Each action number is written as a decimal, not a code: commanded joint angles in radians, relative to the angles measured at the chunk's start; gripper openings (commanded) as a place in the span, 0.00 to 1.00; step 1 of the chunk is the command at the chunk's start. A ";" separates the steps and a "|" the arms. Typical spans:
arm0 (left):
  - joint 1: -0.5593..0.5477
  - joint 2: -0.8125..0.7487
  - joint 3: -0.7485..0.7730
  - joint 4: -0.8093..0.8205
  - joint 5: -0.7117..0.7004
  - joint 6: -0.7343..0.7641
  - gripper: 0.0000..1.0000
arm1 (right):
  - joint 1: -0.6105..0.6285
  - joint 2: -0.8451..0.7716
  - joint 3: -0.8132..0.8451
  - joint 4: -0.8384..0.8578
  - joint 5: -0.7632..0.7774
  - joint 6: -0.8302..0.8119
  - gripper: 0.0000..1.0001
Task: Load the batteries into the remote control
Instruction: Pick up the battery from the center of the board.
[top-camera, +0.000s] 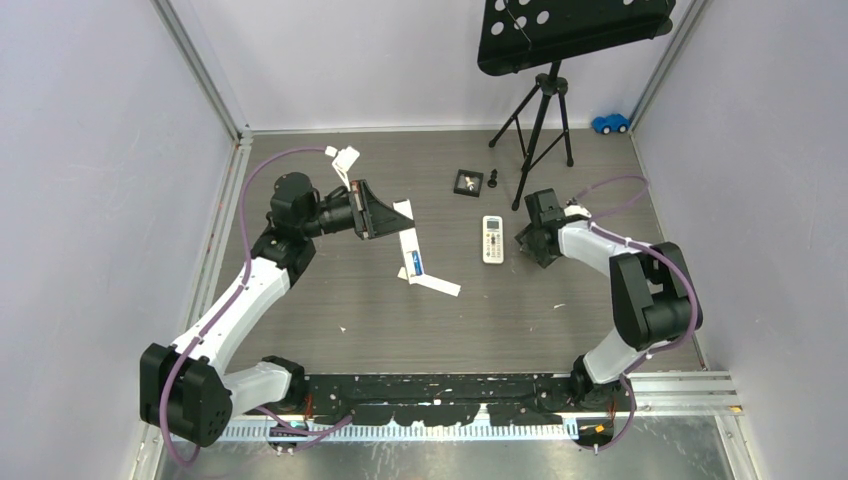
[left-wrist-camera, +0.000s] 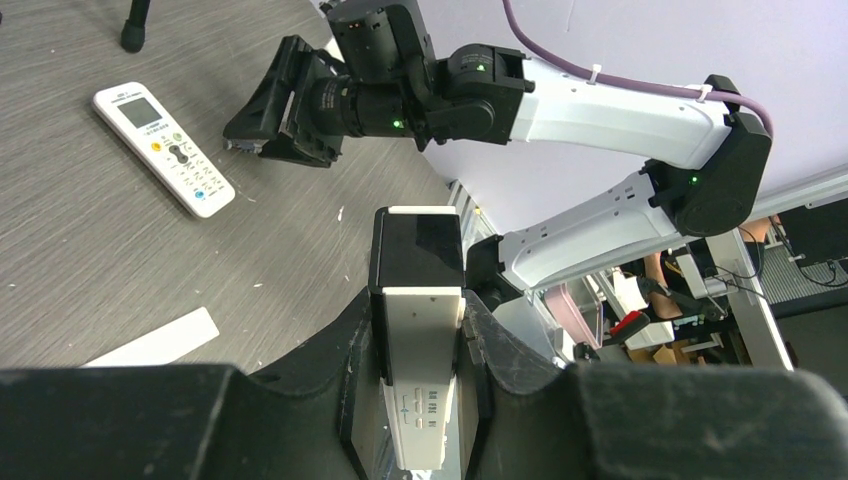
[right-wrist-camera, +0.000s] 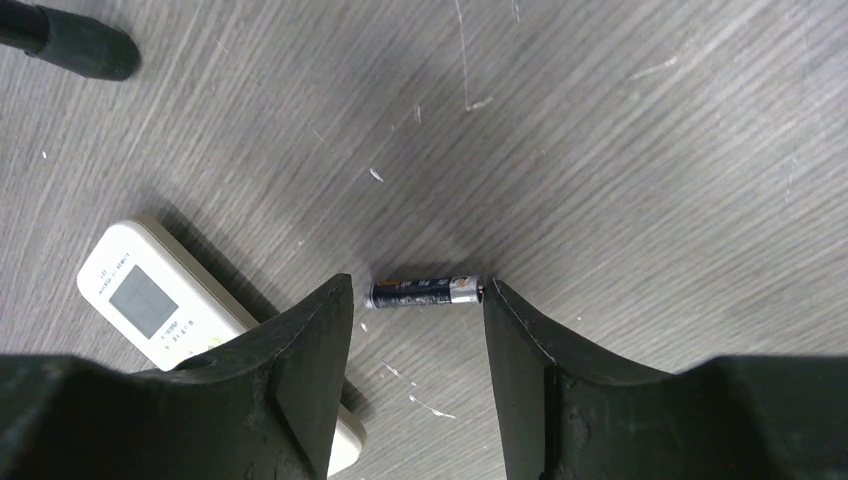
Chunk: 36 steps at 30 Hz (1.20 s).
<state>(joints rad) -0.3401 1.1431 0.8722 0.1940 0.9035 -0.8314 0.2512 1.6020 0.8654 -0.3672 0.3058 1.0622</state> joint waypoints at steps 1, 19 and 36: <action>0.001 -0.005 0.007 0.012 0.004 0.011 0.00 | -0.010 0.062 0.040 -0.010 0.052 -0.022 0.55; 0.001 -0.011 0.014 -0.019 0.001 0.033 0.00 | -0.012 0.122 0.105 0.003 -0.088 -0.406 0.18; 0.002 -0.002 0.021 -0.025 -0.004 0.034 0.00 | -0.010 0.082 0.156 -0.134 -0.061 -0.311 0.37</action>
<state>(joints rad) -0.3401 1.1431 0.8722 0.1513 0.9001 -0.8036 0.2382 1.7042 0.9951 -0.4496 0.2516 0.7052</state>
